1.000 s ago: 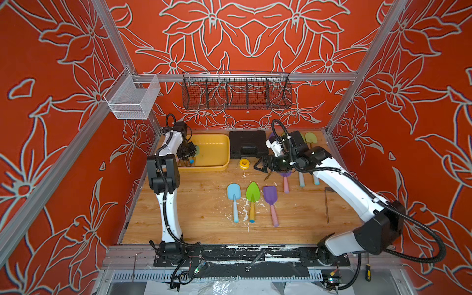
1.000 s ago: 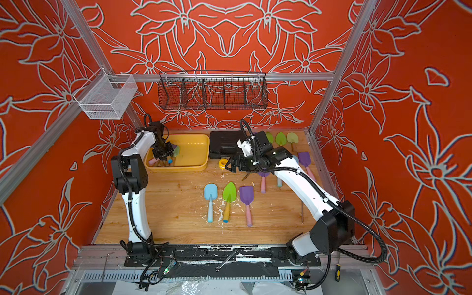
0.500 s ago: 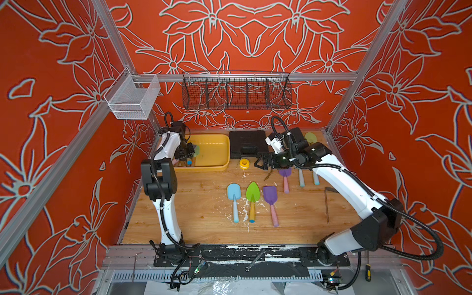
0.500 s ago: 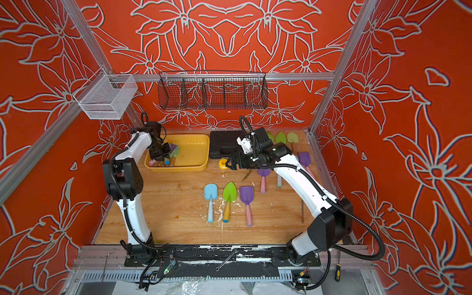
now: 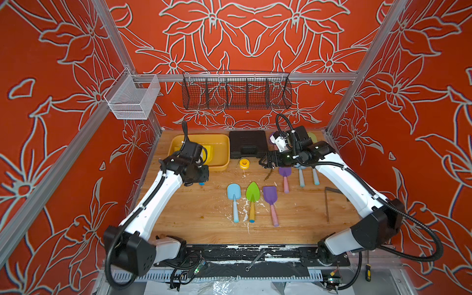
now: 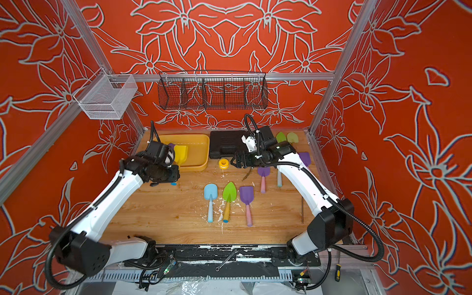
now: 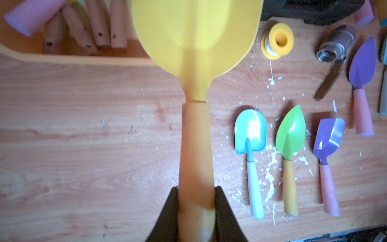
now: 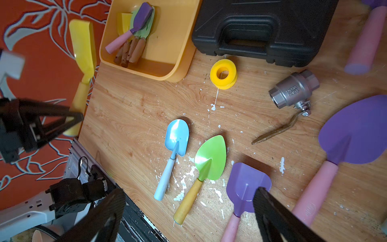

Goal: Take the shovel out of the storage box
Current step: Pick up the shovel from the storage box, then place the shovel at the center of the board.

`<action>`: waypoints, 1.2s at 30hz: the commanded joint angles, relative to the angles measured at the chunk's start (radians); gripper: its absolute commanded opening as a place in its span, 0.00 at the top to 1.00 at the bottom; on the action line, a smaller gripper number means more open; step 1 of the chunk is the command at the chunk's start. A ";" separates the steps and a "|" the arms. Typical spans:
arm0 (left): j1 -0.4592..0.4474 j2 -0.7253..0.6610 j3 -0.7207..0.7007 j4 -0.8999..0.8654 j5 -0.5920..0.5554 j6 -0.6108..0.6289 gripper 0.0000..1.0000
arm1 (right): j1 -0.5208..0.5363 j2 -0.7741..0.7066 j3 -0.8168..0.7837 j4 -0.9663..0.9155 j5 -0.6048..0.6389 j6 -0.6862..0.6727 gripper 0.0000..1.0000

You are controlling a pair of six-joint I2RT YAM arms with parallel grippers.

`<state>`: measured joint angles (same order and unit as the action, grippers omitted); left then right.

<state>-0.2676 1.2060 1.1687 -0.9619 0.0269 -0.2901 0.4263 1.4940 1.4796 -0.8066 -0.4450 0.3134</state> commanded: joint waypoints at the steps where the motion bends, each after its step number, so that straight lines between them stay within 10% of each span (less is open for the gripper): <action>1: -0.054 -0.139 -0.134 0.066 0.001 -0.097 1.00 | -0.008 0.001 0.036 -0.013 -0.006 -0.031 0.03; 22: -0.397 -0.240 -0.544 0.195 -0.142 -0.478 1.00 | -0.014 -0.020 -0.013 0.003 -0.044 -0.031 0.03; 36: -0.422 -0.087 -0.605 0.319 -0.155 -0.411 0.99 | -0.015 -0.008 -0.010 0.012 -0.062 -0.019 0.03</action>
<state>-0.6827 1.1095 0.5644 -0.6868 -0.1005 -0.7158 0.4179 1.4937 1.4780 -0.7990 -0.4812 0.2970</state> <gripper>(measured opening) 0.242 0.974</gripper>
